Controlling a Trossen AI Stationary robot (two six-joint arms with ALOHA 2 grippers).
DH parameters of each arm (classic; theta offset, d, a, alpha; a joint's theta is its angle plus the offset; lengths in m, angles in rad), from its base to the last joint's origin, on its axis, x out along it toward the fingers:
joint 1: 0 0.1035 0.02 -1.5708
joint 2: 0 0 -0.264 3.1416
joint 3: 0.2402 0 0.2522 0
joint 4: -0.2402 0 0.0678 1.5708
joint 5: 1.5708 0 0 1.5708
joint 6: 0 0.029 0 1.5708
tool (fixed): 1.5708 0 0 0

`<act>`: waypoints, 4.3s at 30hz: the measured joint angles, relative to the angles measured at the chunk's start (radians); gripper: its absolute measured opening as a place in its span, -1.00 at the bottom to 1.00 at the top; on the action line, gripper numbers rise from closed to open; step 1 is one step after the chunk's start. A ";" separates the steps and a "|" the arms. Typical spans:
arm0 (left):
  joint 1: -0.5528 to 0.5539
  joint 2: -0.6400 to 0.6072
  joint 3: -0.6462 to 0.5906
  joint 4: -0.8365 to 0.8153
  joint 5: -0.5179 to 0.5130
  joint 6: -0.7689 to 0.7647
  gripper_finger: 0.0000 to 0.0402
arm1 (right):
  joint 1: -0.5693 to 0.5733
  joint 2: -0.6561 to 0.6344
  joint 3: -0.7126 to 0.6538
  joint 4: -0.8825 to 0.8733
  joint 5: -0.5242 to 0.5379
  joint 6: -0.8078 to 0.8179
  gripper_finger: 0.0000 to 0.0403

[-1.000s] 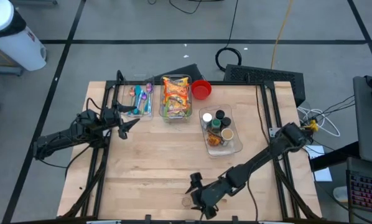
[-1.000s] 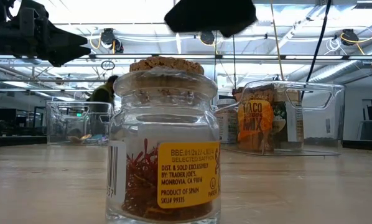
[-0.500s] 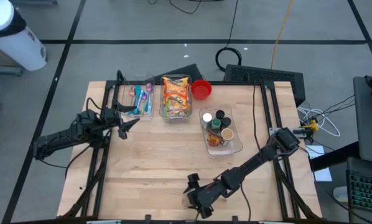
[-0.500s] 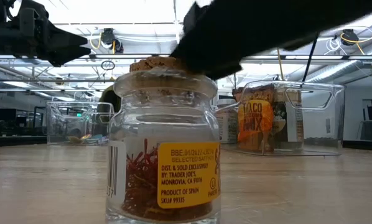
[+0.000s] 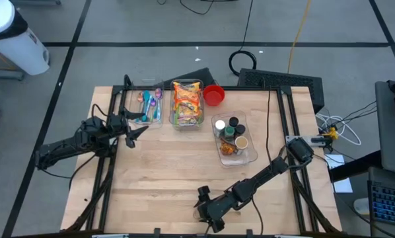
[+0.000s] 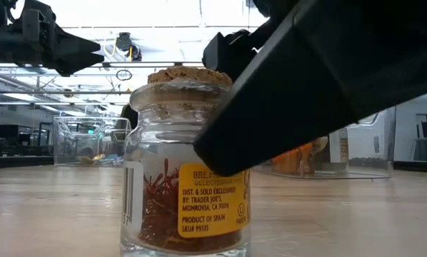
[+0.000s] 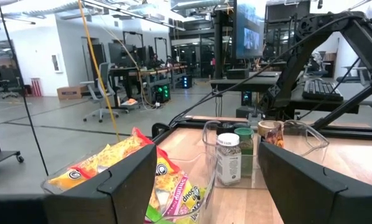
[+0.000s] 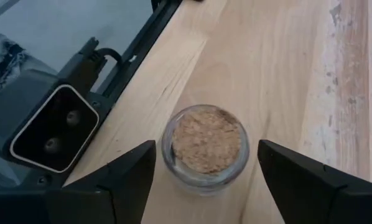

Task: Pick & Place Food Item
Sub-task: Put the brown seasoning bottle into the bottom right transparent bin, then return to Home Position

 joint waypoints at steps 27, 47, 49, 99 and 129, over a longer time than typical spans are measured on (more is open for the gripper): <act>0.000 0.000 0.000 0.000 0.000 0.000 0.41 | -0.002 -0.035 -0.001 -0.006 -0.055 0.001 -0.18; 0.000 0.000 0.000 0.000 0.000 0.000 0.41 | -0.014 -0.644 -0.065 -0.720 0.388 0.107 -0.18; 0.000 0.000 0.000 0.000 0.000 0.000 0.41 | -0.017 -0.717 -0.127 -0.719 0.426 0.137 -0.18; 0.000 0.000 0.000 0.000 0.000 0.000 0.41 | -0.374 -0.865 -0.824 -0.213 0.128 0.120 0.01; 0.000 0.000 0.000 0.000 0.000 0.000 0.41 | -0.372 -1.138 -0.822 -0.207 0.104 0.097 -0.06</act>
